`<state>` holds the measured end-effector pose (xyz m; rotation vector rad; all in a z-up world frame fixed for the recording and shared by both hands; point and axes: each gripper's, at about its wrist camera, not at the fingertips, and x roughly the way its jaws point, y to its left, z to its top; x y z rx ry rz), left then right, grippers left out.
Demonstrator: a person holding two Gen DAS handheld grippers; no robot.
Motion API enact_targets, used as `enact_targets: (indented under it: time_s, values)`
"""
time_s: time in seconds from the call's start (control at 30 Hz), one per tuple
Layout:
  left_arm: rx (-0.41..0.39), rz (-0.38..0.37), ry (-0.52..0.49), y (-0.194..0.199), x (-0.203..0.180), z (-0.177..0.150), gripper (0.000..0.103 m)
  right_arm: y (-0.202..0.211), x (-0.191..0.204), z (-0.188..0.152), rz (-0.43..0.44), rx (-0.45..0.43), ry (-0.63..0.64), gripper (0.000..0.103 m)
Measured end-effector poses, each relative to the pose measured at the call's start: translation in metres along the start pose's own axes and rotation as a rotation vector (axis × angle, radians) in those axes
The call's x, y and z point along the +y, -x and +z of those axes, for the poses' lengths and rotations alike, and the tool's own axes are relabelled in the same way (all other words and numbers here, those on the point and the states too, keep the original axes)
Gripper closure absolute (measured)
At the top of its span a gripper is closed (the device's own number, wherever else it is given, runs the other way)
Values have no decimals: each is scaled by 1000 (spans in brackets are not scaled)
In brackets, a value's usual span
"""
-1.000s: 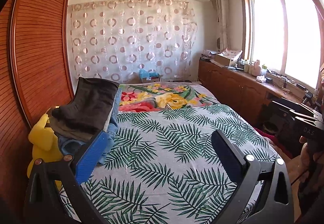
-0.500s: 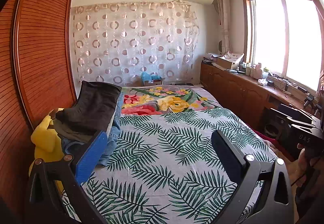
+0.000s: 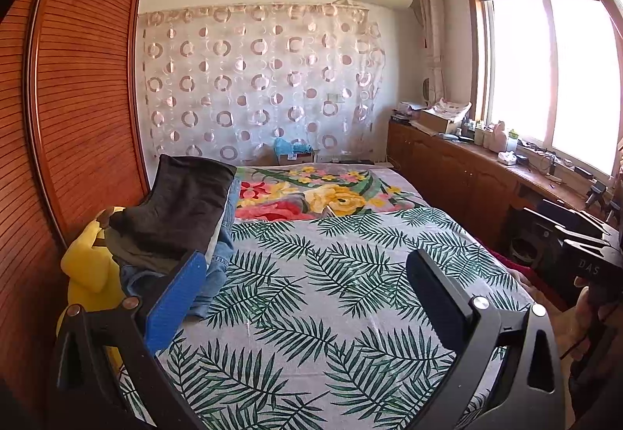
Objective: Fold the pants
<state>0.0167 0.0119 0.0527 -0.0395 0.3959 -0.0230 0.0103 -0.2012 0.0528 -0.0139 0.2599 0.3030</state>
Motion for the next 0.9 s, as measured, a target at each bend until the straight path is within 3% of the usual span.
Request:
enact_targets:
  time_s: [0.9]
  values:
    - [-3,8,-3,1,0,-1,0,-1,-4,-1,-2,-2,6,28]
